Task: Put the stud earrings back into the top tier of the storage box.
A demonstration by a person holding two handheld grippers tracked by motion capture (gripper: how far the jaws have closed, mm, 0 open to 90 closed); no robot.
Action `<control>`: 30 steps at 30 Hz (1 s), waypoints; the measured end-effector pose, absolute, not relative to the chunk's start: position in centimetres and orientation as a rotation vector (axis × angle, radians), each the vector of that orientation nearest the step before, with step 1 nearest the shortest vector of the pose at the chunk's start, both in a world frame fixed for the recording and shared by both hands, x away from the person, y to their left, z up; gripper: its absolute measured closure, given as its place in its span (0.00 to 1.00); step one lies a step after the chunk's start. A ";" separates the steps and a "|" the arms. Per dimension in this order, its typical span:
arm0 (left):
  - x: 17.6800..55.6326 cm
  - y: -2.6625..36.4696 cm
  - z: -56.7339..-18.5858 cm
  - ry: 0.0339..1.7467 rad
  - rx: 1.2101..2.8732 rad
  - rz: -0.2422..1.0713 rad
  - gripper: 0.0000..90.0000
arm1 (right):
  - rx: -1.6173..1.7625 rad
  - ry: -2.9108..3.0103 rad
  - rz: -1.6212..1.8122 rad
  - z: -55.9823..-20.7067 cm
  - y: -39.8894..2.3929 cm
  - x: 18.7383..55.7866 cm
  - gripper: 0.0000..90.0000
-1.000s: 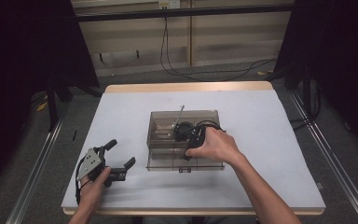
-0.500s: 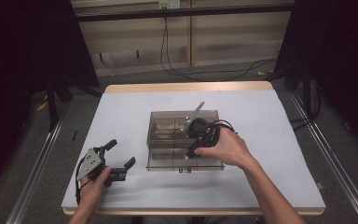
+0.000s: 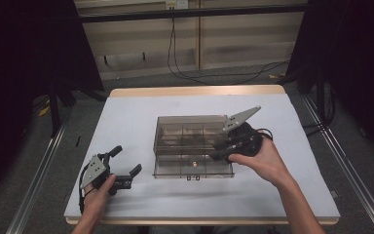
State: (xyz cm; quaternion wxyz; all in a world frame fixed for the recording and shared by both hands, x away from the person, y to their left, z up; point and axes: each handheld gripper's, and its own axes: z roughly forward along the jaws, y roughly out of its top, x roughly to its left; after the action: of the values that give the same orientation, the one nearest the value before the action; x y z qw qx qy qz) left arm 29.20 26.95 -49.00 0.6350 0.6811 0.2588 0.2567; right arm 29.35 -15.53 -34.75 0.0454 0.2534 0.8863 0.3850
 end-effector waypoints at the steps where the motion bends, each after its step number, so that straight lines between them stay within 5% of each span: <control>1: 29.2 26.9 -49.0 0.592 1.557 0.587 0.01 | 0.788 2.690 1.175 -34.8 -16.0 29.3 0.65; 17: 29.2 26.9 -49.0 0.591 1.558 0.589 0.01 | 1.031 2.584 1.157 -36.5 -23.0 29.0 0.61; 30: 29.2 26.9 -49.0 0.593 1.559 0.585 0.01 | 1.152 2.675 0.976 -39.8 -25.1 30.0 0.67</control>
State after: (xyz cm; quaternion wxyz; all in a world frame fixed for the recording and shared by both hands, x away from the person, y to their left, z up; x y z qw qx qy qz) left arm 29.18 26.92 -49.00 0.6343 0.6818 0.2593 0.2560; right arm 30.00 -25.08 -39.79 0.0352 0.3749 0.8703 0.3175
